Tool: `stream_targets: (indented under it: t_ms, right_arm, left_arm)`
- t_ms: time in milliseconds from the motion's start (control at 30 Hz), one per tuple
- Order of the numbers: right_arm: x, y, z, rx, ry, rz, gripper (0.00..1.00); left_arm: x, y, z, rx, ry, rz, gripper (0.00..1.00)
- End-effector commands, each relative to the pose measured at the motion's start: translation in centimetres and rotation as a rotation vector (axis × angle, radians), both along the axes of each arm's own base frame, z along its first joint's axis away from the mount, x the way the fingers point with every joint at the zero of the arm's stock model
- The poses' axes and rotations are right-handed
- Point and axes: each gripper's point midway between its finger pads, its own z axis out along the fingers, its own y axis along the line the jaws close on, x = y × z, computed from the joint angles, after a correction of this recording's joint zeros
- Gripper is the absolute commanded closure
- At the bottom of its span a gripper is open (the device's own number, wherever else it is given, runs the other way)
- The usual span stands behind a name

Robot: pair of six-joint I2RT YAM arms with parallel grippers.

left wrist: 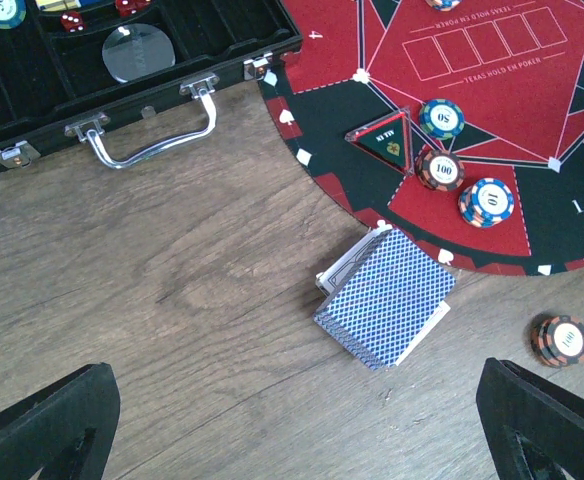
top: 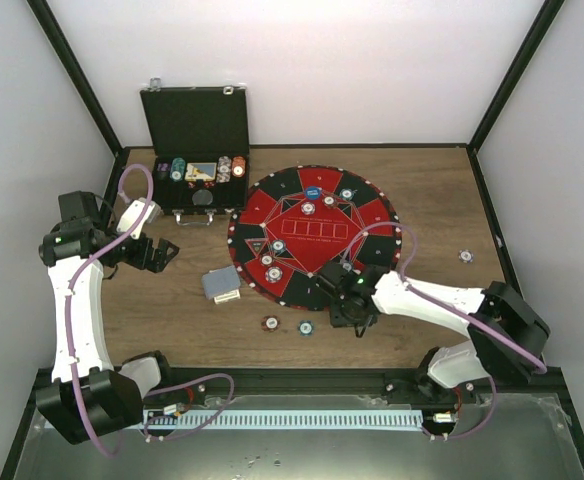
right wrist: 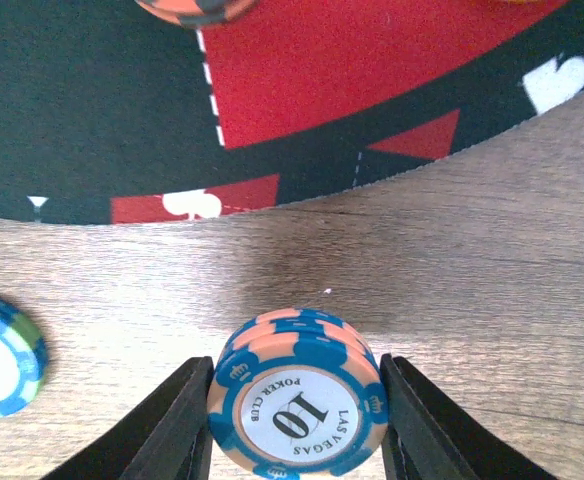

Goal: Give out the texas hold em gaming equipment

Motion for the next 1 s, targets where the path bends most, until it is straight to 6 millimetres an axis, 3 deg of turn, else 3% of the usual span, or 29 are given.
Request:
stream_targets:
  t_ms: [0, 100, 200, 433, 667, 800, 967]
  right_arm:
    - [1.0, 0.5, 2.8, 0.012, -0.062, 0.002, 0.61]
    - [2.1, 0.4, 4.2, -0.010, -0.101, 0.002, 0.61]
    - [4.3, 0.2, 5.9, -0.029, -0.144, -0.012, 0.61]
    - [11.7, -3.0, 7.6, -0.043, -0.223, -0.095, 0.61]
    - [16.4, -6.2, 4.9, -0.057, -0.207, -0.170, 0.62]
    - [17.7, -7.5, 2.3, -0.063, -0.169, -0.202, 0.62]
    - [18.5, -8.3, -0.5, -0.067, -0.135, -0.224, 0.62]
  left_arm:
    - [-0.2, -0.3, 0.2, -0.006, -0.018, -0.021, 0.00]
    - [-0.1, -0.3, 0.3, -0.007, -0.019, -0.023, 0.00]
    - [-0.1, -0.3, 0.2, -0.007, -0.015, -0.022, 0.00]
    - [-0.4, -0.4, 0.2, -0.007, -0.014, -0.027, 0.00]
    - [-0.7, -0.6, -0.3, -0.011, 0.007, -0.051, 0.00]
    - [-1.7, -1.1, -1.4, -0.001, 0.031, -0.116, 0.00]
    - [-3.2, -1.0, -4.0, 0.062, 0.062, -0.189, 0.00]
